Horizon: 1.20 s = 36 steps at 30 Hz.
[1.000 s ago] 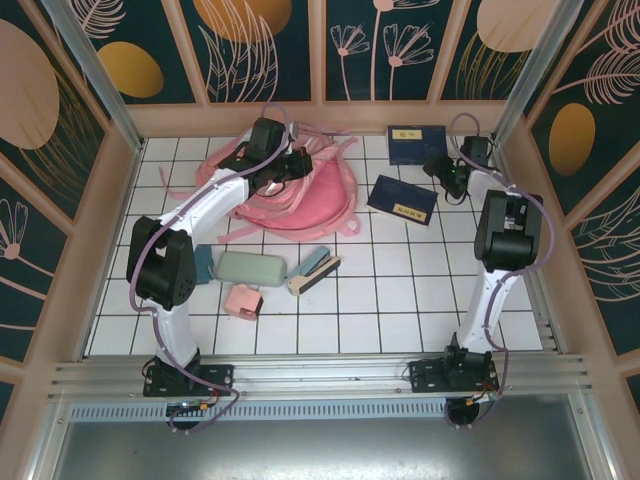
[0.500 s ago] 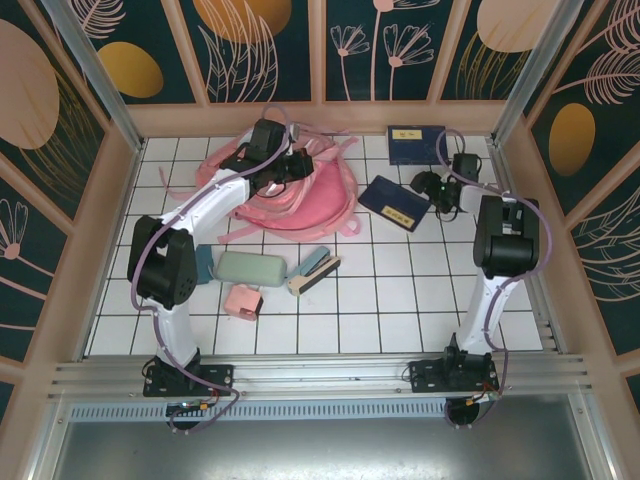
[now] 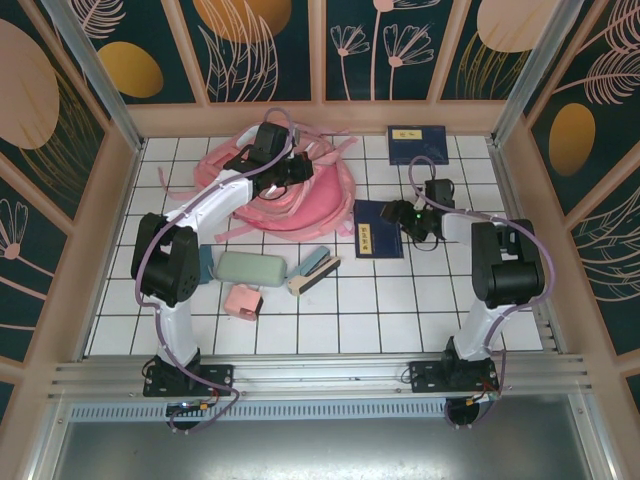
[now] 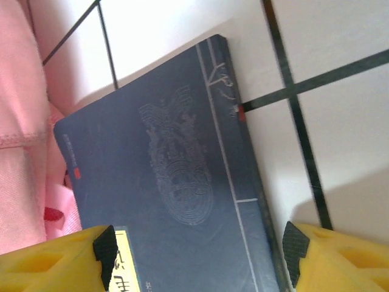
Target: Pack the student bag
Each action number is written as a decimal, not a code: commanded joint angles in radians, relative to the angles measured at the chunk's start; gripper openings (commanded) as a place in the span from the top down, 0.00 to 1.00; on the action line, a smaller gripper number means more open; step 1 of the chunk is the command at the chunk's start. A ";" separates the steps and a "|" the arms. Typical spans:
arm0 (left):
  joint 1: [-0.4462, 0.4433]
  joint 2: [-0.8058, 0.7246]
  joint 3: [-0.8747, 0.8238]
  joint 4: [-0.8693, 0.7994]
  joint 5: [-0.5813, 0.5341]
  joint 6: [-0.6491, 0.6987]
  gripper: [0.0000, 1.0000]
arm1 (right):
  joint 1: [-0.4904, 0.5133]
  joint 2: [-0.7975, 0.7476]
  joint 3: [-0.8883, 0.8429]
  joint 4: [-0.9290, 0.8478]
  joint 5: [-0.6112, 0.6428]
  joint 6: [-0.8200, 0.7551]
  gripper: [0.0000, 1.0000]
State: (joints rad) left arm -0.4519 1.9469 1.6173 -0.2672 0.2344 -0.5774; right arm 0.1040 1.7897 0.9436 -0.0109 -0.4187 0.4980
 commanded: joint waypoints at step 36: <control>-0.042 0.083 0.018 0.025 0.005 -0.007 1.00 | 0.051 -0.115 -0.076 0.331 -0.414 0.409 0.25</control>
State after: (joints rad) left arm -0.4923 2.0117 1.6173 -0.2726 0.2512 -0.5781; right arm 0.1524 1.7252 0.8955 0.2550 -0.8104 0.8757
